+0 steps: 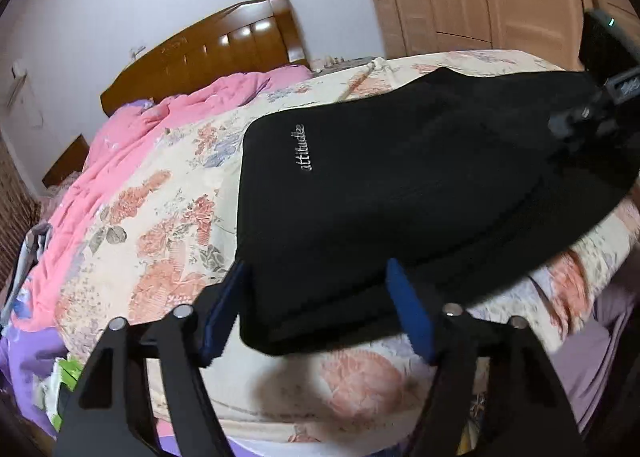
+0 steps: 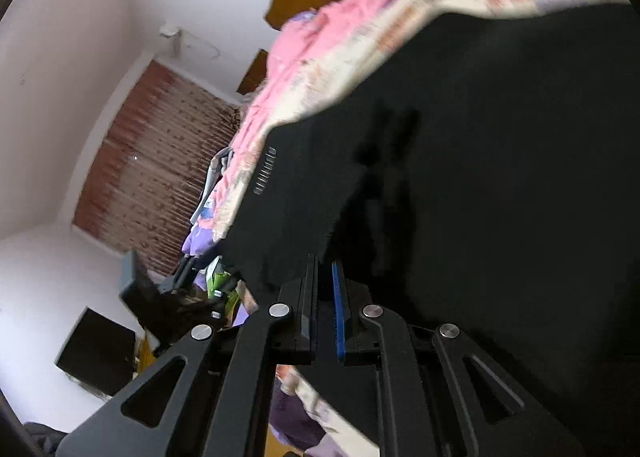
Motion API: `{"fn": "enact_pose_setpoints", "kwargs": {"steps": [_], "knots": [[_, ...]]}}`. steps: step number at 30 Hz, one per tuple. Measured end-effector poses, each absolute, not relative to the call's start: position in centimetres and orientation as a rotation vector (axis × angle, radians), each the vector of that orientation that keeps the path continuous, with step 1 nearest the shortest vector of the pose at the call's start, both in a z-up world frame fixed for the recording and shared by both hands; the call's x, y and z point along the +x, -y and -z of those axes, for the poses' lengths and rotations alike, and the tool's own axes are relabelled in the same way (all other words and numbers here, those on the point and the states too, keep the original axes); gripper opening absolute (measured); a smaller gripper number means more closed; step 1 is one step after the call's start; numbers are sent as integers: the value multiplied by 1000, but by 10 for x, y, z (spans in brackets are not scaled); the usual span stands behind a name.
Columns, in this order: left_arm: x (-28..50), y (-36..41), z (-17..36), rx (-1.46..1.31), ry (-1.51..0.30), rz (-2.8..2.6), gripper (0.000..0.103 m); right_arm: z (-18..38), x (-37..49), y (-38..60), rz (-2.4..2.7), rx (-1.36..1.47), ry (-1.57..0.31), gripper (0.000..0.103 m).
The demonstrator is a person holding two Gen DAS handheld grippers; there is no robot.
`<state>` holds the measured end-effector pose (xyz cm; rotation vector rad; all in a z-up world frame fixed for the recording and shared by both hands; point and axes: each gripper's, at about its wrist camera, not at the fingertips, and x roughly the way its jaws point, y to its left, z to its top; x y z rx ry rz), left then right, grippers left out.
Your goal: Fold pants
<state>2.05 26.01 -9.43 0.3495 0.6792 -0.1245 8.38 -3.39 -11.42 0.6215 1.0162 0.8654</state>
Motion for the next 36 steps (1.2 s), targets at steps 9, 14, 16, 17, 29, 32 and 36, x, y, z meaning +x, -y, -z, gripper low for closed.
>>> {"fn": "enact_pose_setpoints", "kwargs": {"steps": [9, 14, 16, 17, 29, 32, 36], "knots": [[0, -284, 62, 291, -646, 180, 34, 109, 80, 32, -895, 675, -999, 10], [17, -298, 28, 76, -502, 169, 95, 101, 79, 37, -876, 627, -973, 10], [44, -300, 35, 47, -568, 110, 94, 111, 81, 41, -837, 630, -1012, 10], [55, -300, 42, 50, -610, 93, 90, 111, 78, 43, -825, 617, -1013, 10], [56, -299, 97, -43, -766, 91, 80, 101, 91, 43, -758, 496, -1080, 23], [56, -296, 97, -17, -759, 70, 81, 100, 92, 44, -772, 523, -1070, 71], [54, -299, 99, -32, -742, 62, 81, 95, 79, 35, -853, 446, -1039, 87]]}}
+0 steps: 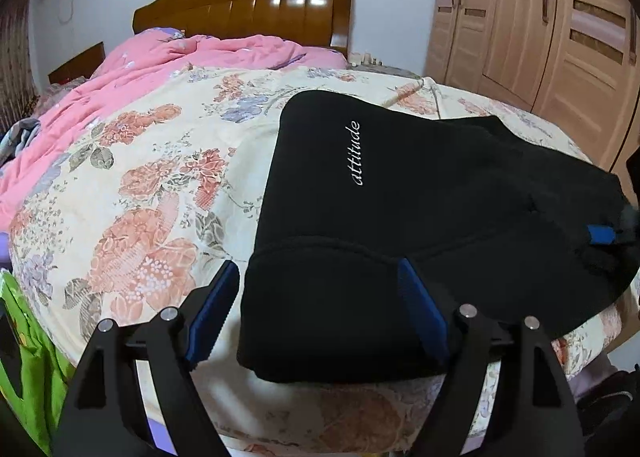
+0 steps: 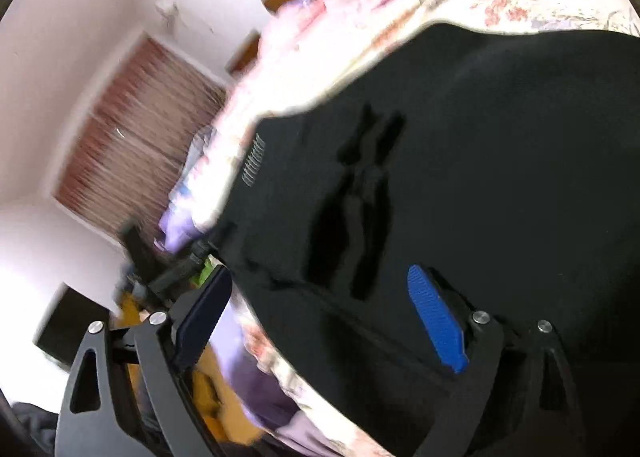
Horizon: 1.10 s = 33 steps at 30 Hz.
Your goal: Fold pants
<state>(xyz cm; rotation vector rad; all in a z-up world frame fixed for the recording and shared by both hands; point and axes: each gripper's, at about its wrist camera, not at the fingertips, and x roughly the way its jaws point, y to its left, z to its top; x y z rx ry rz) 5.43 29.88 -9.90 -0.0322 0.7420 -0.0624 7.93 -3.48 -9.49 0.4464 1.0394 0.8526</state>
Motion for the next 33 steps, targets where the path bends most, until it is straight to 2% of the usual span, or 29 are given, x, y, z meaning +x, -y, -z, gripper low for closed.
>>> {"fn": "enact_pose_setpoints", "kwargs": {"steps": [11, 12, 13, 14, 15, 16, 17, 18, 20, 26, 30, 33], "knots": [[52, -299, 101, -46, -727, 39, 86, 97, 105, -5, -976, 563, -1092, 90], [52, -299, 101, -47, -726, 37, 86, 97, 107, -10, -968, 549, -1081, 84], [51, -299, 100, -41, -722, 33, 86, 98, 108, -9, -952, 552, -1069, 65], [48, -296, 97, -20, -710, 20, 86, 98, 110, -8, -935, 556, -1068, 51], [44, -292, 93, 2, -699, 16, 86, 100, 111, -2, -907, 563, -1065, 27], [38, -287, 88, 21, -686, 31, 86, 102, 110, 4, -904, 583, -1057, 23], [29, -280, 81, 45, -664, 66, 86, 103, 109, 10, -900, 596, -1049, 21], [15, -270, 74, 88, -635, 118, 93, 101, 106, 15, -895, 591, -1031, 20], [0, -252, 71, 170, -622, 167, 100, 93, 101, 18, -901, 577, -1003, 19], [9, -234, 105, 375, -740, 35, 100, 41, 93, 17, -944, 525, -867, 17], [15, -246, 94, 273, -708, 28, 100, 17, 73, 33, -943, 486, -777, 16], [21, -251, 96, 285, -709, -38, 101, 27, 62, 53, -899, 468, -761, 15]]}}
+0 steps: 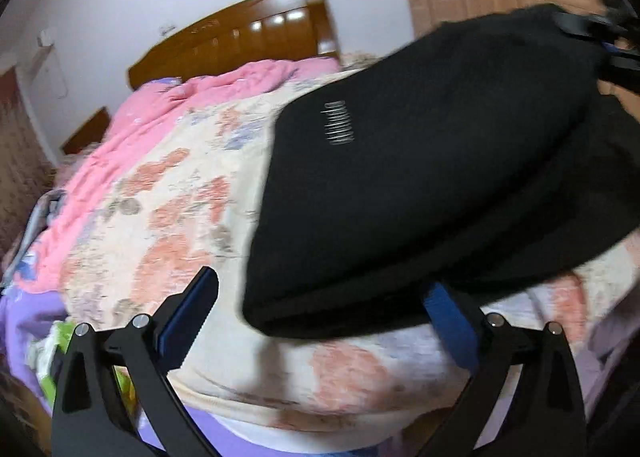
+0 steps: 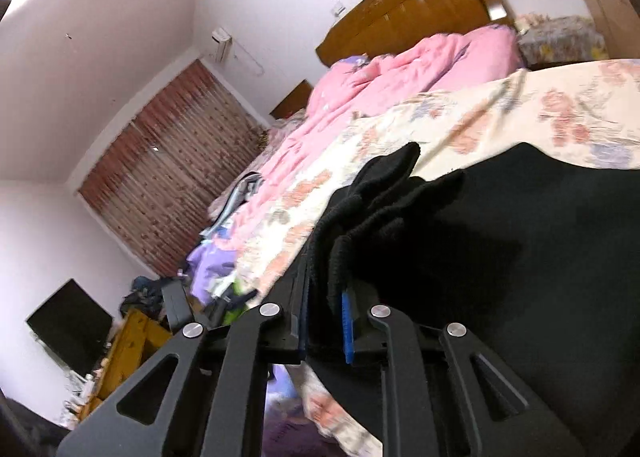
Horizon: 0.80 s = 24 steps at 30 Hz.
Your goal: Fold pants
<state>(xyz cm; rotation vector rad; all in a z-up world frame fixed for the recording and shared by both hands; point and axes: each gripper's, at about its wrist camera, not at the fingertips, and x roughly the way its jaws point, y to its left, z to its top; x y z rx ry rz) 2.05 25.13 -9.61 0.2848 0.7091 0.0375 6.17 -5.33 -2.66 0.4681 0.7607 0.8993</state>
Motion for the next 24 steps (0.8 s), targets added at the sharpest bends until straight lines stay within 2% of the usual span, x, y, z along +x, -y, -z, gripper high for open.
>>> {"fn": "enact_pose_setpoints", "kwargs": {"steps": [5, 14, 17, 18, 20, 22, 24], "knots": [[25, -272, 105, 141, -736, -15, 102, 93, 73, 56, -805, 507, -920, 15], [25, -274, 104, 163, -762, -49, 102, 79, 58, 60, -768, 435, -855, 14], [25, -278, 108, 147, -796, -36, 102, 100, 67, 59, -768, 453, -971, 18], [25, -279, 107, 151, -814, -33, 102, 105, 68, 60, -753, 464, -1004, 29], [15, -281, 94, 206, -827, -48, 101, 97, 61, 70, -719, 433, -990, 38], [-1, -288, 68, 174, -778, -1, 101, 81, 52, 76, -661, 364, -938, 68], [-11, -303, 32, 45, -671, 50, 101, 54, 45, 72, -627, 263, -827, 69]]}}
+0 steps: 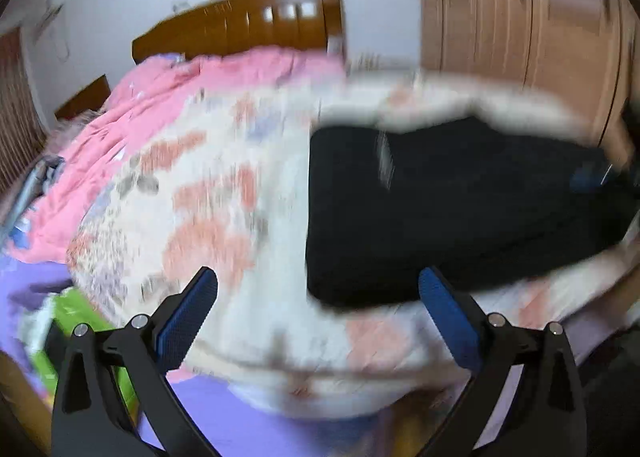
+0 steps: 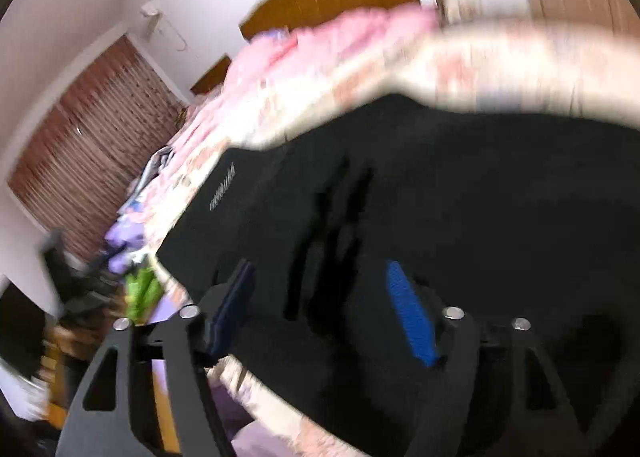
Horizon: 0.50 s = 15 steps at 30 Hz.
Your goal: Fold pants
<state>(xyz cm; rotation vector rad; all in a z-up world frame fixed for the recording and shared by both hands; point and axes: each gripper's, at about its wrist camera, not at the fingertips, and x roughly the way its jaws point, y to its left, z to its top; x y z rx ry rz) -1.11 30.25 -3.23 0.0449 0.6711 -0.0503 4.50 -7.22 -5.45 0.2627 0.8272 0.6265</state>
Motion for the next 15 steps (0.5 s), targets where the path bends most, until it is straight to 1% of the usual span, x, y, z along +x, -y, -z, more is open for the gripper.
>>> {"fn": "enact_pose_setpoints", "kwargs": {"steps": [2, 5, 7, 10, 11, 13, 15], "knots": [[-3, -308, 7, -56, -599, 79, 101, 31, 44, 46, -661, 139, -747, 69], [41, -288, -2, -74, -596, 127, 101, 19, 47, 0, -713, -11, -694, 69], [74, -269, 8, -52, -641, 151, 101, 25, 51, -36, -723, -151, -692, 69], [112, -243, 46, 18, -754, 137, 101, 53, 60, -63, -681, -301, -767, 69], [119, -237, 64, 36, -794, 136, 101, 64, 62, -67, -672, -325, -790, 70], [123, -233, 95, 81, -847, 123, 102, 78, 57, -55, -691, -319, -739, 71], [118, -236, 99, 78, -803, 131, 102, 82, 59, -49, -708, -293, -733, 72]]}}
